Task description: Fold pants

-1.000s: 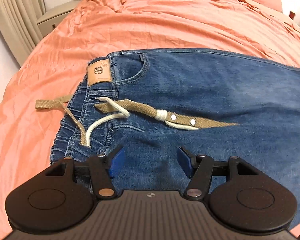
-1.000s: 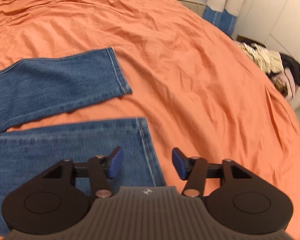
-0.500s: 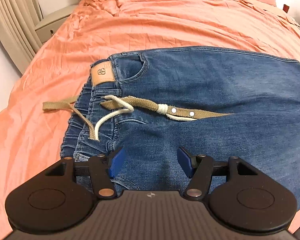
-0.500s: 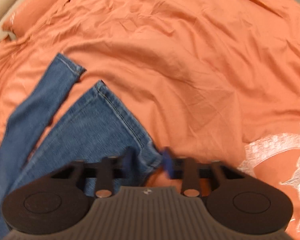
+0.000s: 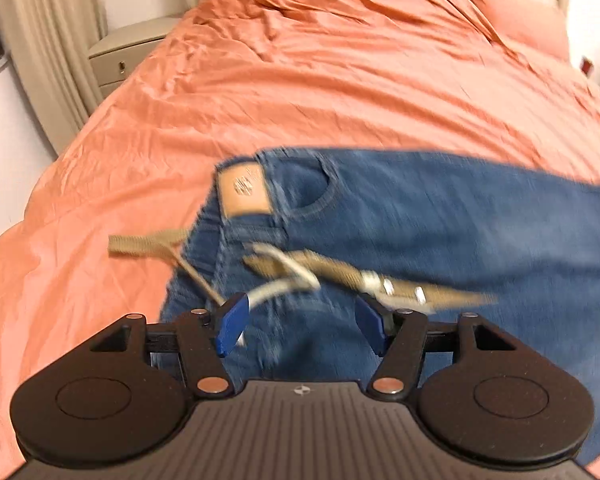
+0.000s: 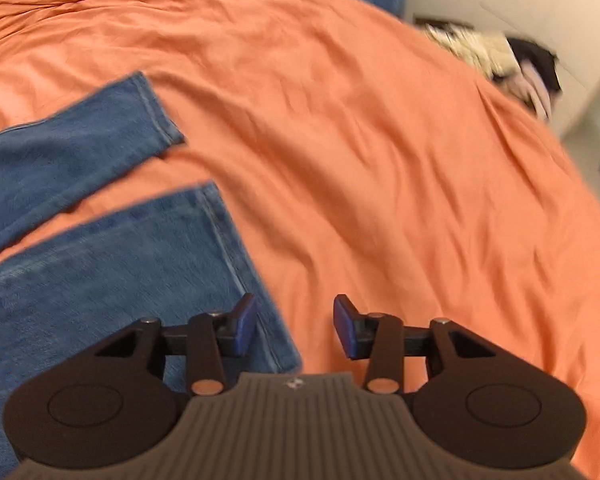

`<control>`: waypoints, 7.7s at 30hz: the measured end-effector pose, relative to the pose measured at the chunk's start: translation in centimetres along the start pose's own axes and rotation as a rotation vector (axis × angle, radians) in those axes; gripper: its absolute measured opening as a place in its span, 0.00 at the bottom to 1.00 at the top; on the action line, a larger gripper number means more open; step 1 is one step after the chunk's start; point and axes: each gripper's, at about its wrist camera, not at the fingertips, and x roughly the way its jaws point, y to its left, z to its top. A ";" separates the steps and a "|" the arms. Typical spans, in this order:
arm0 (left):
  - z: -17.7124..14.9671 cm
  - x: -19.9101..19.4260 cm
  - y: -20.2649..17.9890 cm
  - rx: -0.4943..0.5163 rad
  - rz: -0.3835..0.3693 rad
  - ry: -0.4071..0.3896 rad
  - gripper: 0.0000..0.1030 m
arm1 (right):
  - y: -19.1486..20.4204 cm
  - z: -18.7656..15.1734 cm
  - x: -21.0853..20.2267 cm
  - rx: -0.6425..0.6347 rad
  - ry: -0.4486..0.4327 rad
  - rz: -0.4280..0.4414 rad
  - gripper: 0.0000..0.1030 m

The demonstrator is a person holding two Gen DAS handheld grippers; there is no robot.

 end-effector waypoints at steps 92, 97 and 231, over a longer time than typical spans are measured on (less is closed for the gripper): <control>-16.1 2.5 -13.6 1.287 -0.072 0.442 0.39 | 0.6 -10.4 -11.9 -0.415 -0.113 -0.027 0.37; -15.1 -0.5 -12.1 1.207 -0.073 0.323 0.04 | 1.9 -11.0 -11.3 -0.526 -0.149 -0.016 0.37; 6.8 12.0 7.7 -0.325 0.009 0.026 0.77 | 8.0 8.5 13.1 0.488 -0.036 0.277 0.27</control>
